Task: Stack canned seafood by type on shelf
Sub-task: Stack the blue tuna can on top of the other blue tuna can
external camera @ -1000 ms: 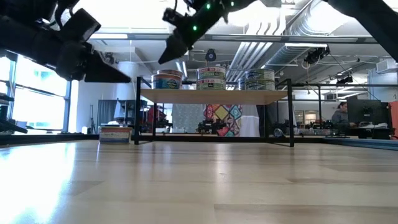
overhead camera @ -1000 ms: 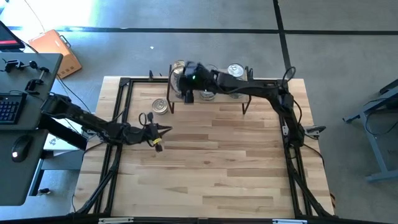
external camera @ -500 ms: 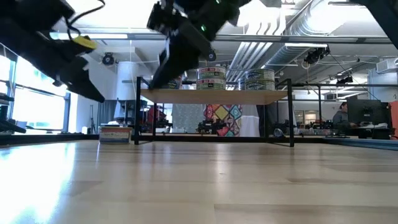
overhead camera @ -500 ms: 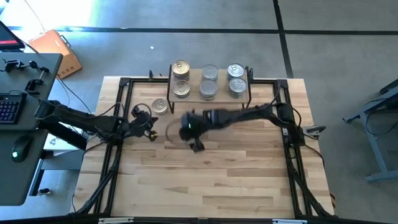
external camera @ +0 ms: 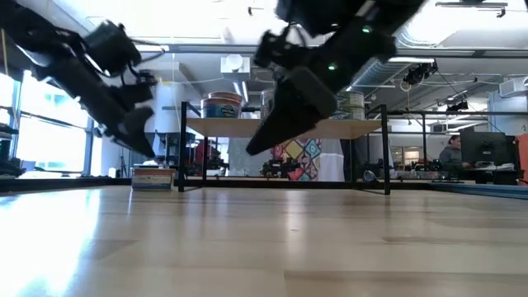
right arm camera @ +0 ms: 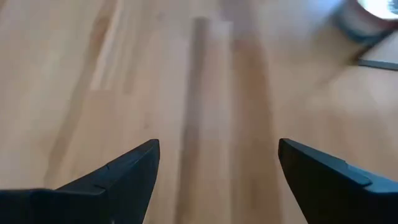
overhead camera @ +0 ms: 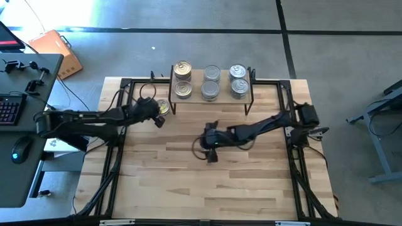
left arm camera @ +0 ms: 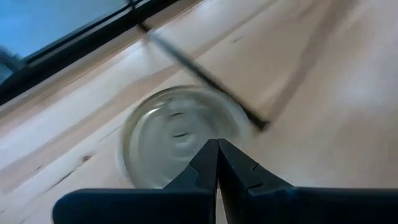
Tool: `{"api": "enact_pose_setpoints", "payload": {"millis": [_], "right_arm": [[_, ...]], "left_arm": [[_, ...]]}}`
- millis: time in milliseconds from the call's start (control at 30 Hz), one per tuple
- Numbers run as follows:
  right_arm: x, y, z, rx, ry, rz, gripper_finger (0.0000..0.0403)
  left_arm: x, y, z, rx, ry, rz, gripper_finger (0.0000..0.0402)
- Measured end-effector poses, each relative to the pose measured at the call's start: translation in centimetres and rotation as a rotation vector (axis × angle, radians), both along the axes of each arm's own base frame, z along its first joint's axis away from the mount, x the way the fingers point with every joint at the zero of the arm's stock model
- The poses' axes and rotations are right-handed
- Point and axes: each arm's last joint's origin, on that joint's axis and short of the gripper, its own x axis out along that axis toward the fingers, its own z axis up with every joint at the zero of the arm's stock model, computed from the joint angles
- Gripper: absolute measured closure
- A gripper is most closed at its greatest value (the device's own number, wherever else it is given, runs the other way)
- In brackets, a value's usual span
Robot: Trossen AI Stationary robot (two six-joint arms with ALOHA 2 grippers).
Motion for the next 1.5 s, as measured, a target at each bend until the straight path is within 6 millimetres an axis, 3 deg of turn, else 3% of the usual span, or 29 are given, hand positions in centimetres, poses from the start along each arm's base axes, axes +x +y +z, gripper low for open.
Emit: {"api": "enact_pose_setpoints", "payload": {"millis": [233,400,633,833,1067,1167,1367,1500], "right_arm": [[-2.8,0.4,-0.2,0.011,-0.195,-0.045,0.0082],[-3.2,1.5,-0.3,0.025,-0.253,-0.016,0.0082],[-3.2,2.6,0.0,0.052,-0.298,0.005,0.0082],[-3.0,2.1,-0.4,0.131,-0.284,-0.013,0.0082],[-2.2,1.6,-2.3,0.097,-0.273,0.074,0.0082],[-1.7,1.6,-2.9,0.077,-0.312,0.093,0.0082],[-0.5,1.2,-3.8,0.058,-0.343,0.109,0.0093],[1.7,-0.2,-4.5,0.083,-0.338,0.118,0.0124]], "left_arm": [[0.1,2.2,-1.8,-0.069,0.046,0.05,0.0401],[0.0,1.6,-2.3,-0.186,0.072,-0.017,0.0401],[-0.3,-1.2,-2.0,-0.339,0.112,-0.162,0.0401],[0.2,-5.0,-1.7,-0.536,0.064,-0.52,0.0401],[2.4,-8.1,-1.1,-0.374,-0.044,-0.766,0.0401],[3.2,-9.6,0.2,-0.305,-0.051,-0.882,0.0401],[3.1,-12.2,1.9,-0.256,0.076,-0.882,0.0401],[2.3,-13.4,1.1,-0.342,0.125,-0.834,0.0401]]}}
